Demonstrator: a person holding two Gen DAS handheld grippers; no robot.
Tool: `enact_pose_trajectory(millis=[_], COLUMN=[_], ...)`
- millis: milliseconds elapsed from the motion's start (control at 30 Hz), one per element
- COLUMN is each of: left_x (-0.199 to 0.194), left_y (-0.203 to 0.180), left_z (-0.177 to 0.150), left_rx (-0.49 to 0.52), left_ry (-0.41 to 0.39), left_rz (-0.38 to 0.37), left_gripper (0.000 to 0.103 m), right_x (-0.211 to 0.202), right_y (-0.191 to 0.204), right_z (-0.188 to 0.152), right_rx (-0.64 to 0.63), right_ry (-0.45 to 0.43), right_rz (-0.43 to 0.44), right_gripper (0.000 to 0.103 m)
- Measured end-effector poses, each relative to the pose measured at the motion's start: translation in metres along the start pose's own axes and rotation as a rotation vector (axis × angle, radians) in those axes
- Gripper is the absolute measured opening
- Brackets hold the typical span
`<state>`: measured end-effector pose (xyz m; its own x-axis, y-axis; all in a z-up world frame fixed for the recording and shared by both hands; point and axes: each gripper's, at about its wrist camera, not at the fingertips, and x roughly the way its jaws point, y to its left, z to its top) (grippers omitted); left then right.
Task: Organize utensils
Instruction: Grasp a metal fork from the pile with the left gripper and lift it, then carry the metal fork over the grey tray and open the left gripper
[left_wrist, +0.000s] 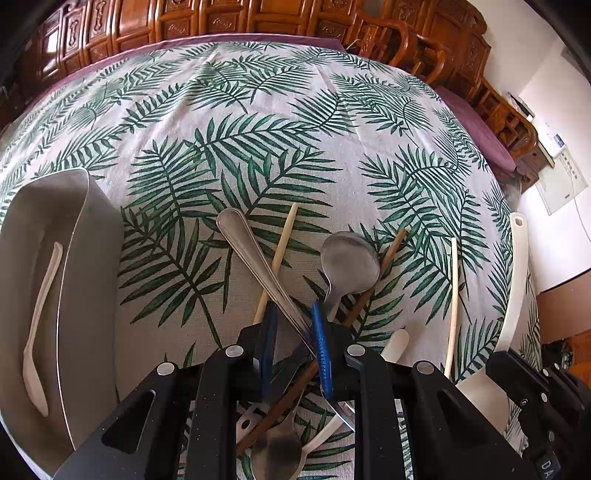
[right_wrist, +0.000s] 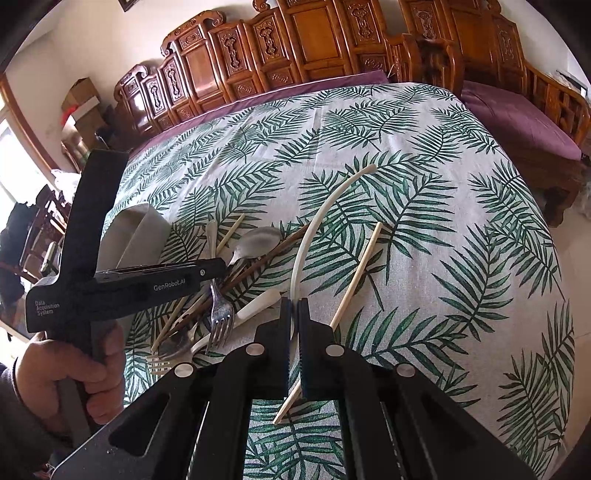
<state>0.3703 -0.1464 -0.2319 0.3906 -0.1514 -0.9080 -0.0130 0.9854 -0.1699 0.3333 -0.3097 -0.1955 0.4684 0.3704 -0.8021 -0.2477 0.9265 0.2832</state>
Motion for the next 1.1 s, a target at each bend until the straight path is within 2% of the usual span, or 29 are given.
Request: enact_pose_trajectory(millis=[100, 300, 600, 900, 1100], left_x=[0.000, -0.003, -0.019, -0.060, -0.086], left_y=[0.001, -0.005, -0.007, -0.009, -0.001], left_z=[-0.001, -0.005, -0.011, -0.012, -0.016], left_rx=[-0.007, 0.024, 0.086, 0.187, 0.202], left_ry=[-0.007, -0.002, -0.039, -0.114, -0.146], left_rz=[-0.017, -0.022, -0.017, 0.018, 0.013], left_gripper=[0.017, 0.006, 0.006, 0.006, 0.006], right_x=[0.000, -0.002, 0.001, -0.003, -0.013], right_y=[-0.001, -0.003, -0.003, 0.004, 0.015], right_z=[0.001, 0.002, 0.001, 0.003, 0.009], right_rx=[0.000, 0.005, -0.002, -0.024, -0.047], right_ry=[-0.002, -0.006, 0.001, -0.011, -0.034], right_rz=[-0.001, -0.002, -0.012, -0.014, -0.002], right_gripper=[0.005, 0.005, 0.005, 0.005, 0.005])
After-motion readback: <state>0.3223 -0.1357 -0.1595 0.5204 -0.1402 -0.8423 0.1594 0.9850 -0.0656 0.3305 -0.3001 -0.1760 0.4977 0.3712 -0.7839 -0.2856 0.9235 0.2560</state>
